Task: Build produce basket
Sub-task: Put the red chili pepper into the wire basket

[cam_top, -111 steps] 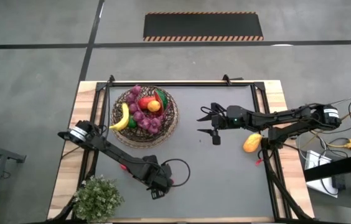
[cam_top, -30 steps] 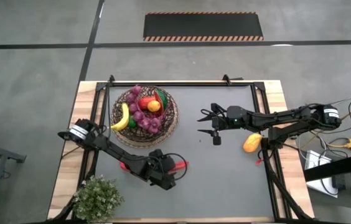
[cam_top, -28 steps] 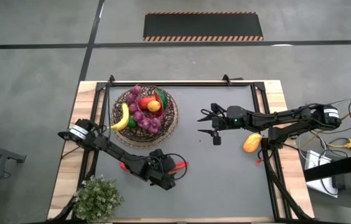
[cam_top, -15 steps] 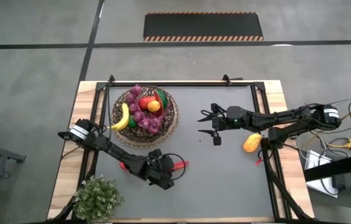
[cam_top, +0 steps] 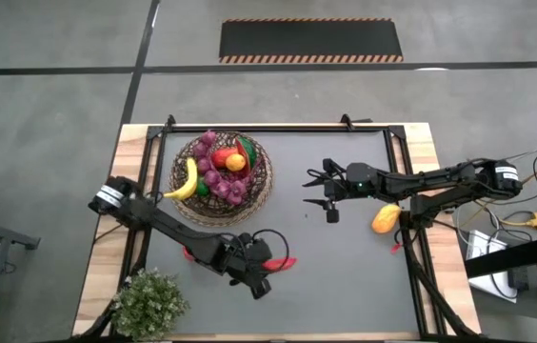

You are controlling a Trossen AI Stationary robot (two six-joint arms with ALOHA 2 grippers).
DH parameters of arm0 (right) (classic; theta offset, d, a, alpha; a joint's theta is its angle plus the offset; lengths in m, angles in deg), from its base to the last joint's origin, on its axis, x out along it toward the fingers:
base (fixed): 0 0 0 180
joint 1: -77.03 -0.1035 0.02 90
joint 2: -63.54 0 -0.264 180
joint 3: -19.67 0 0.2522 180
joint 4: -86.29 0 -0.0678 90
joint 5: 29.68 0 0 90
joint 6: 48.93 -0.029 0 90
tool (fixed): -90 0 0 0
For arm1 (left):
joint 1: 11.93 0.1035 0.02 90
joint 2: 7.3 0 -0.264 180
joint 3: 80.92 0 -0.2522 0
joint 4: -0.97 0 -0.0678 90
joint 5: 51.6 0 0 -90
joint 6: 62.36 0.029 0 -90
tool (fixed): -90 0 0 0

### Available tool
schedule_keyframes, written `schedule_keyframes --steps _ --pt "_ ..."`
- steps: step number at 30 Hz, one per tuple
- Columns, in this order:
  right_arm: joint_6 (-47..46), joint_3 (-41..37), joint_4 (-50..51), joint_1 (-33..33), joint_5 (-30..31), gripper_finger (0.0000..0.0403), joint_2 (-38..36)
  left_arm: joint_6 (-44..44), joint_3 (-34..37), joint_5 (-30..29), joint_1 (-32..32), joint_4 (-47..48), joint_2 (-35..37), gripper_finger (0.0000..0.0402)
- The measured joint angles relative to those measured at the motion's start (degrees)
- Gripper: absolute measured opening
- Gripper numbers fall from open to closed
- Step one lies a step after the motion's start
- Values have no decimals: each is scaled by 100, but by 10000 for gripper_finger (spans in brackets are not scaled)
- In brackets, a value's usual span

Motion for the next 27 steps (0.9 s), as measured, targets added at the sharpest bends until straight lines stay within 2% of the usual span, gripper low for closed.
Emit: schedule_keyframes --steps 3,7,12,15,19,22,27 --pt "23 0 10 0 1 192 0 -139 -609 240 50 1000 199 105" --pt "120 0 21 -1 3 192 0 -137 -1578 740 214 2900 429 107" --pt "124 0 15 0 3 192 0 -287 -2818 1296 692 5702 525 109" --pt "124 0 17 0 3 192 0 -285 -3298 1459 1124 6921 529 110" --pt "135 0 26 0 0 192 0 514 -3274 1891 1738 6674 743 111" --pt "118 0 27 0 1 192 0 828 -3313 1935 2207 6964 787 111" --pt "121 0 28 0 1 192 0 1321 -3194 1912 2879 6940 825 111"
